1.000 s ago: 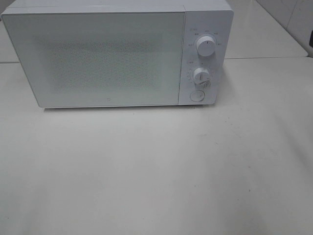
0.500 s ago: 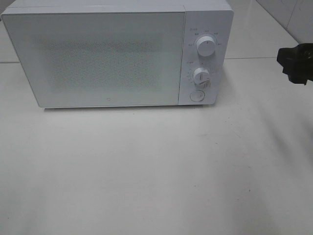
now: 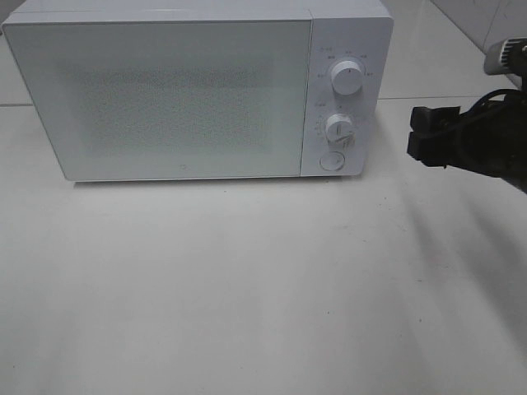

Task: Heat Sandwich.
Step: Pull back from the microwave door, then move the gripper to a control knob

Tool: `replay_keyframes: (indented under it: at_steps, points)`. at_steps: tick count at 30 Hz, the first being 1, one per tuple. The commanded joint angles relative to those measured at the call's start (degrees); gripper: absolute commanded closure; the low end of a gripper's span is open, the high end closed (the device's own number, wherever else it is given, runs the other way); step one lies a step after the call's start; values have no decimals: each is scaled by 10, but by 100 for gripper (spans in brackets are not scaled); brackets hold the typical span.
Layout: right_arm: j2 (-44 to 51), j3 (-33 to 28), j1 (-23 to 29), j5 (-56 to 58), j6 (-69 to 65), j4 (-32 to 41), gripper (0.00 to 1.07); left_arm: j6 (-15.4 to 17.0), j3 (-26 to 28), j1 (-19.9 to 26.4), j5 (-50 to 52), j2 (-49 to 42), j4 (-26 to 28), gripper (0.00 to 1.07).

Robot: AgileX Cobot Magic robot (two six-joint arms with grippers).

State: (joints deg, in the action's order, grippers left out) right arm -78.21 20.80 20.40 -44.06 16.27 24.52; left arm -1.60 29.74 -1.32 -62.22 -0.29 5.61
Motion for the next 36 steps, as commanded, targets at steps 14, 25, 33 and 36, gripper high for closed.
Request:
replay_keyframes:
  at_steps: [14, 25, 33, 36]
  points:
    - [-146, 10, 172, -210, 32, 183, 32, 2, -2, 2, 7, -13, 5, 9]
    - [-224, 77, 193, -207, 32, 201, 32, 2, -2, 2, 7, -13, 5, 9]
    - [-270, 123, 193, -211, 32, 200, 32, 2, -2, 2, 7, -13, 5, 9]
    - [-281, 135, 193, -211, 32, 200, 32, 2, -2, 2, 7, -13, 5, 9]
